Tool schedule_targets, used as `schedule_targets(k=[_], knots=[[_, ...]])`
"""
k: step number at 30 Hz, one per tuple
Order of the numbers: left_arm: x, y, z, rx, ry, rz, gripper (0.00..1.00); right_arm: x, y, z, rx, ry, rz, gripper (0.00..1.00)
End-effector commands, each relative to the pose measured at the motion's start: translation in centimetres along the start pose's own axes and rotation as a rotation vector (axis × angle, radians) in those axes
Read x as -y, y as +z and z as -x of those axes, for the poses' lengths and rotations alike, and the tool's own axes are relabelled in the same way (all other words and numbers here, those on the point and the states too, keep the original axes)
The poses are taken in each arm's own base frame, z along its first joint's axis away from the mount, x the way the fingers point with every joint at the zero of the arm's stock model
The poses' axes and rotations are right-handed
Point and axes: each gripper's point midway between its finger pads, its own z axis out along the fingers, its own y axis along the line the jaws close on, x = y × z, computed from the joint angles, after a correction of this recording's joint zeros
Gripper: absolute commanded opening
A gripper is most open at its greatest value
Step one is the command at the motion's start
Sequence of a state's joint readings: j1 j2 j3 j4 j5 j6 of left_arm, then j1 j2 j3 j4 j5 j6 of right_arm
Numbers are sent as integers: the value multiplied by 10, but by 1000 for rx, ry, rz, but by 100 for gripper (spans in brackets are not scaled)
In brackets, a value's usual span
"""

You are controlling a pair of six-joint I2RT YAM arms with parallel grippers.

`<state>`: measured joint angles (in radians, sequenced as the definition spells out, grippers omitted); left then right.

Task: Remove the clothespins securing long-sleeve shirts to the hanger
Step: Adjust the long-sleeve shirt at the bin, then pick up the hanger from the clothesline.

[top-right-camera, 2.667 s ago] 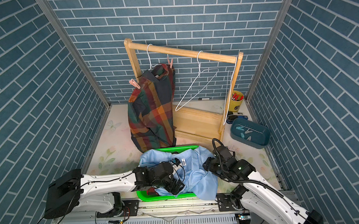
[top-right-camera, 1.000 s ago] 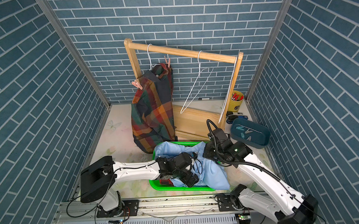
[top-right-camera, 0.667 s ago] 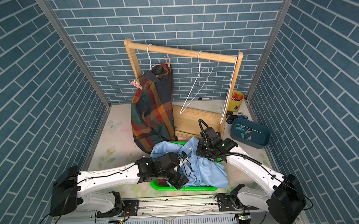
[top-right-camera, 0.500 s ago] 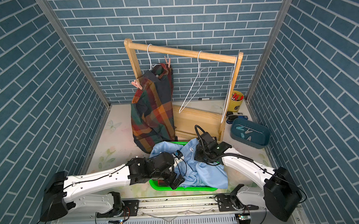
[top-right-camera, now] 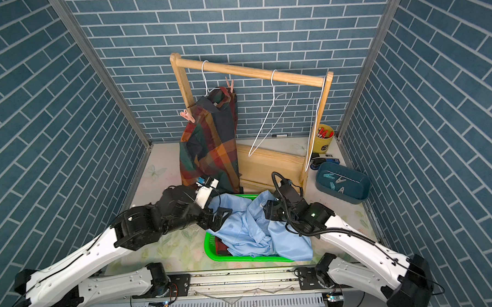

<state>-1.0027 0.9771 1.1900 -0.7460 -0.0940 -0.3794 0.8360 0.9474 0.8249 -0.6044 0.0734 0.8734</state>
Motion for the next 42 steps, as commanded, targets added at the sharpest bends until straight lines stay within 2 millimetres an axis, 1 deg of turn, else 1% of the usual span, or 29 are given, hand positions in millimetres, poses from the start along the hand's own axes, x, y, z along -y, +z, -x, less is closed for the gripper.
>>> schedule_targets(k=[1,2,4,5,6,8,10,11,14,16,19,20,21,22,23,25,27,29,31,32,33,34,35,36,37,39,40,41,42], knots=[[-22,-24,16,49,38,89,100,21,-17,-7,-13,-6,-97,74],[-28,-31,24,72,42,111,100,23,-22,-6,-7,-9,-112,79],[-44,-42,36,93,43,167,100,25,-32,-3,13,-25,-128,83],[-53,-48,43,103,36,205,100,24,-38,-1,26,-38,-134,84],[-61,-55,49,113,27,229,100,22,-43,3,40,-52,-134,88],[-75,-63,57,130,13,274,100,11,-54,9,61,-88,-114,89],[-98,-68,61,141,-19,354,100,-6,-65,19,84,-138,-87,89],[-106,-71,64,153,-41,371,100,-15,-68,21,86,-163,-75,88],[-131,-76,80,223,-108,396,100,-47,-81,34,112,-220,-7,88],[-150,-80,94,273,-185,395,100,-66,-89,45,131,-249,30,88],[-180,-87,113,338,-302,396,100,-98,-103,68,184,-289,85,88],[-191,-90,118,358,-336,413,99,-109,-108,78,211,-302,100,92],[-202,-92,122,369,-364,429,99,-120,-112,88,235,-319,111,99],[-211,-95,125,377,-383,443,99,-130,-114,96,252,-337,117,99],[-220,-95,128,379,-400,457,99,-142,-117,105,267,-363,124,99],[-238,-88,135,366,-415,474,99,-166,-115,123,282,-394,129,99],[-247,-71,141,330,-410,453,99,-186,-110,144,287,-394,139,99],[-250,-55,147,310,-412,405,100,-205,-105,166,298,-377,165,99],[-248,-39,151,292,-393,371,100,-229,-100,192,314,-379,208,99],[-246,-32,151,271,-373,363,100,-239,-93,202,314,-376,219,99],[-244,-23,150,242,-354,362,100,-253,-92,213,329,-378,244,99],[-241,-15,147,210,-336,355,100,-266,-86,222,339,-387,271,99],[-240,-8,146,191,-325,352,100,-278,-93,231,374,-386,315,99],[-237,-3,145,175,-312,351,100,-288,-82,238,386,-382,342,99],[-236,-1,144,172,-301,351,100,-294,-82,245,409,-366,369,99],[-231,1,143,172,-285,343,100,-300,-66,255,426,-327,391,99],[-229,2,143,173,-283,333,100,-303,-59,254,419,-327,397,99],[-226,4,144,171,-281,319,100,-304,-50,251,400,-331,398,99],[-224,6,145,171,-277,311,100,-305,-44,246,390,-335,400,99]])
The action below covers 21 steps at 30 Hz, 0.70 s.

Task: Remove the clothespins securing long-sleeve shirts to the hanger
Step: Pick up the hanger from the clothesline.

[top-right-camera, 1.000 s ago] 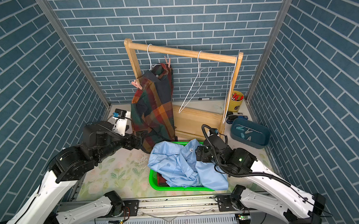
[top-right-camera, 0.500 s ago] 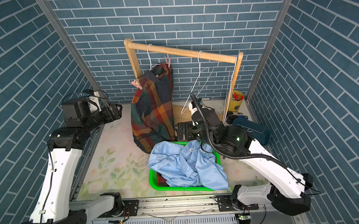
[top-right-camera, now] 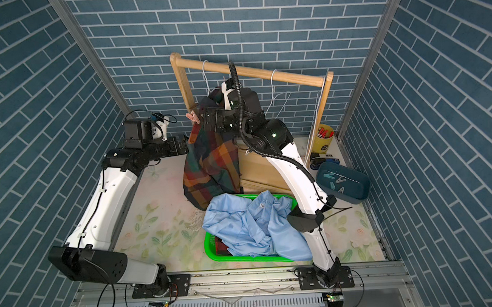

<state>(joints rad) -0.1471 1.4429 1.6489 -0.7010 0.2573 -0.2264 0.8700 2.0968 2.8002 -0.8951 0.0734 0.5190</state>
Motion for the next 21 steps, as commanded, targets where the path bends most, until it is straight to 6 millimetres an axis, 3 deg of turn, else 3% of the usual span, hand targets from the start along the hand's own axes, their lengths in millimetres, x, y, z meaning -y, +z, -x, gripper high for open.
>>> schedule_targets(k=[1,6,11,15,21], knots=[[11,-7,5,19,40,-30,100,-10,3,-7,-11,0,54,98],[28,11,4,10,42,-74,100,-8,-8,-13,-17,-41,2,96],[45,24,4,5,56,-112,100,-21,-18,-35,-77,-52,22,90],[60,29,2,3,78,-138,100,-12,-29,-39,-53,-42,-37,87],[73,30,-2,0,89,-156,100,-3,-18,-47,-72,-60,-89,82]])
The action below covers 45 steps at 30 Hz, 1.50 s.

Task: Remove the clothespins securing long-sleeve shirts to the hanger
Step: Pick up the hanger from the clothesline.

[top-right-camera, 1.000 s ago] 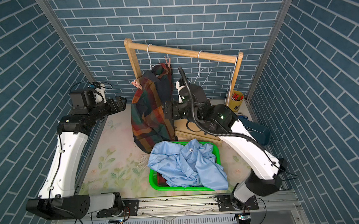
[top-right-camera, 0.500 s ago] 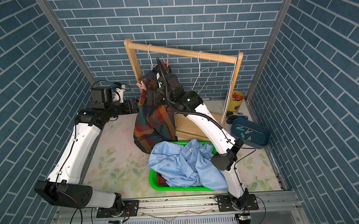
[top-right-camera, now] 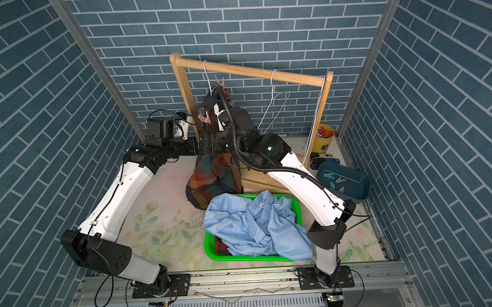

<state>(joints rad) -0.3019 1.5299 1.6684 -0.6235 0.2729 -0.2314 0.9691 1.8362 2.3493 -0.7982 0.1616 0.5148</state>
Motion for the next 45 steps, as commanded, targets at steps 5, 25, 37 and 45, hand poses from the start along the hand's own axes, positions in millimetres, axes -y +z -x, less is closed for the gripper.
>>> schedule_targets(k=[5,25,37,45], knots=[[17,-10,11,46,23,-24,100,10,33,-3,-12,-20,-77,70],[24,-12,0,27,36,-21,100,28,45,-10,-36,-18,-160,3],[13,-61,-6,43,79,70,100,39,-15,25,64,-119,-219,0],[5,-96,-10,71,71,126,100,25,-55,62,182,-154,-157,0]])
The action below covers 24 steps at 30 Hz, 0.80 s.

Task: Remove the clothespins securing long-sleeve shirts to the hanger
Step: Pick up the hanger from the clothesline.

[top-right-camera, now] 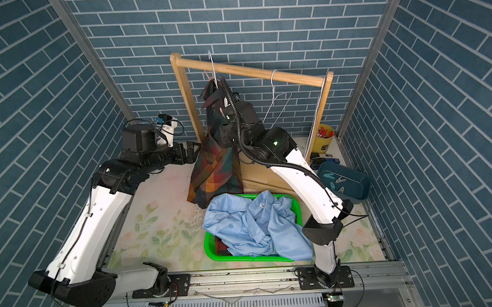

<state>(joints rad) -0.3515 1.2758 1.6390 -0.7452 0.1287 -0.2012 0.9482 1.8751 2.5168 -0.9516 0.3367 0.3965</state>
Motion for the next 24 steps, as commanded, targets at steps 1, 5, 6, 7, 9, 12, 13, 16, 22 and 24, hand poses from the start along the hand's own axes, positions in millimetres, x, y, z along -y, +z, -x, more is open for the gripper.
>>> schedule_targets(k=[1,5,6,7,9,12,13,16,22,24], knots=[[-11,-3,-15,-48,8,50,100,-1,-36,42,140,-26,32,0],[-17,-13,-20,-53,19,82,100,-1,-62,55,174,-18,70,0],[-18,-15,-20,-53,21,87,100,-2,-69,58,185,-16,87,0],[-18,-17,-20,-53,21,90,100,-3,-76,61,193,-17,103,0],[-18,-21,-19,-46,19,91,100,-1,-95,69,220,-10,128,0],[-18,-25,-18,-46,18,96,100,3,-124,78,261,1,160,0],[-18,-26,-18,-46,18,99,100,4,-133,81,274,4,169,0],[-19,-29,-17,-43,15,104,100,9,-159,89,318,11,193,0],[-20,-34,-22,-54,-7,109,100,9,-202,101,381,30,280,0],[-20,-34,-26,-61,-12,108,100,9,-221,106,410,36,314,0]])
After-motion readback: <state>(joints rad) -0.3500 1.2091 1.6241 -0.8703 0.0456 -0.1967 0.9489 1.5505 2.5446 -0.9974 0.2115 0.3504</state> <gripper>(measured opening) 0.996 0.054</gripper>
